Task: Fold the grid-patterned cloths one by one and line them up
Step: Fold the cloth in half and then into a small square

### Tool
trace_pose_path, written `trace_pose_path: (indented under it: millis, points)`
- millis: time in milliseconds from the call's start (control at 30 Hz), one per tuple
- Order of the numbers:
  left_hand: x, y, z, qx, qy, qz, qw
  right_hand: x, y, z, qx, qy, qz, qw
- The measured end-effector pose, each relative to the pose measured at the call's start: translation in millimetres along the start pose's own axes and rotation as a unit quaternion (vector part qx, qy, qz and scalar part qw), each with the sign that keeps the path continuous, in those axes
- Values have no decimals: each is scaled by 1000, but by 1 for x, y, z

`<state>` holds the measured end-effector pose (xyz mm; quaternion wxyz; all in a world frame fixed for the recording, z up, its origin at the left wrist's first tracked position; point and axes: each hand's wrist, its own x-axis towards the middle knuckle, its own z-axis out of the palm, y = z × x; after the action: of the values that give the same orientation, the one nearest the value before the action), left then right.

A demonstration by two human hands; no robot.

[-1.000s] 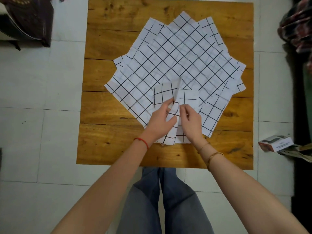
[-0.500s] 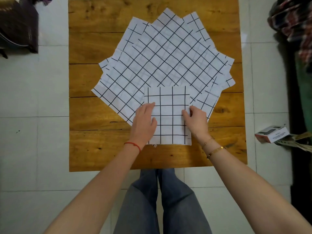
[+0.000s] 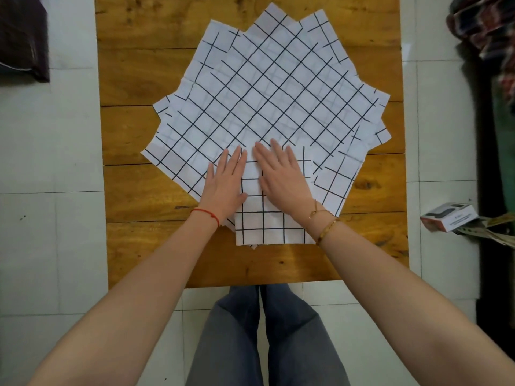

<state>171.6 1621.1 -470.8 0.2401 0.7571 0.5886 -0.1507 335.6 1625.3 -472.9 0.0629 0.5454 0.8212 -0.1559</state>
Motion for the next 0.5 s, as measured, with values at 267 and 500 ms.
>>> trace_pose_path:
  millis: [267, 500]
  points:
    - [4, -4, 3, 21, -2, 11, 1000, 5, 0, 14, -30, -56, 17, 998]
    - [-1, -10, 12, 42, 21, 14, 999, -41, 49, 16, -1, -14, 169, 986]
